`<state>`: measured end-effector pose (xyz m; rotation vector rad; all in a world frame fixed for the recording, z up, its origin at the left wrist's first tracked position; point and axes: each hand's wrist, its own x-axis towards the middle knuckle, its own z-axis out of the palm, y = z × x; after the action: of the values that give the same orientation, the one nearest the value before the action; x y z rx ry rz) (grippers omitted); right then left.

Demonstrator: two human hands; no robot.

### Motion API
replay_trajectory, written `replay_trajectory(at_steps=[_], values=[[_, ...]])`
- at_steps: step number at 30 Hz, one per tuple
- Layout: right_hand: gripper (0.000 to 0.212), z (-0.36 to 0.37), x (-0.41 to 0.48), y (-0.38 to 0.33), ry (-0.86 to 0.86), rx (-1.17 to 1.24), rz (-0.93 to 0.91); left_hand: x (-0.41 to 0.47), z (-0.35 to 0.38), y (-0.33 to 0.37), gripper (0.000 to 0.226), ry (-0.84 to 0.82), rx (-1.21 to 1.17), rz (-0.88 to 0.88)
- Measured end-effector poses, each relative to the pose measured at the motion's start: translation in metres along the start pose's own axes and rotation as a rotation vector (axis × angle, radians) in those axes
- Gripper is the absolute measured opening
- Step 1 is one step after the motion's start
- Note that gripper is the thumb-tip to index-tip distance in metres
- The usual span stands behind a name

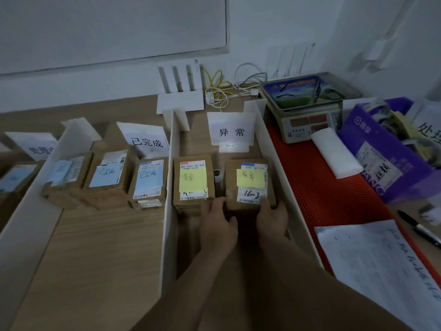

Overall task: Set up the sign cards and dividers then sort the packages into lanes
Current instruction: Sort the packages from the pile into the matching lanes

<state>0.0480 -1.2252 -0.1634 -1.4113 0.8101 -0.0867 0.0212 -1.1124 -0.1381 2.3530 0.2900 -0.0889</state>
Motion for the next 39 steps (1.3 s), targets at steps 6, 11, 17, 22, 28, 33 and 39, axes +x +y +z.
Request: replay_trajectory(at_steps=[6,11,17,22,28,33,39], values=[[0.042,0.014,0.018,-0.010,-0.039,-0.069,-0.024,0.011,0.005,0.003,0.055,-0.068,0.094,0.066],[0.042,0.020,0.029,-0.017,-0.098,-0.171,-0.078,0.017,0.007,0.002,0.056,-0.078,0.207,0.090],[0.040,0.023,0.038,-0.023,-0.173,-0.240,-0.099,0.021,0.004,-0.002,0.058,-0.082,0.232,0.090],[0.049,0.020,0.037,-0.021,-0.186,-0.232,-0.086,0.018,0.001,-0.001,0.060,-0.098,0.232,0.065],[0.061,0.014,0.023,-0.020,-0.132,-0.192,-0.086,0.007,-0.012,0.001,0.061,-0.075,0.228,0.077],[0.065,0.009,0.001,-0.026,-0.085,-0.222,-0.152,-0.011,-0.031,0.004,0.060,-0.061,0.166,0.060],[0.059,0.003,-0.044,-0.046,-0.088,-0.227,-0.315,-0.042,-0.068,0.001,0.062,0.003,0.112,0.102]])
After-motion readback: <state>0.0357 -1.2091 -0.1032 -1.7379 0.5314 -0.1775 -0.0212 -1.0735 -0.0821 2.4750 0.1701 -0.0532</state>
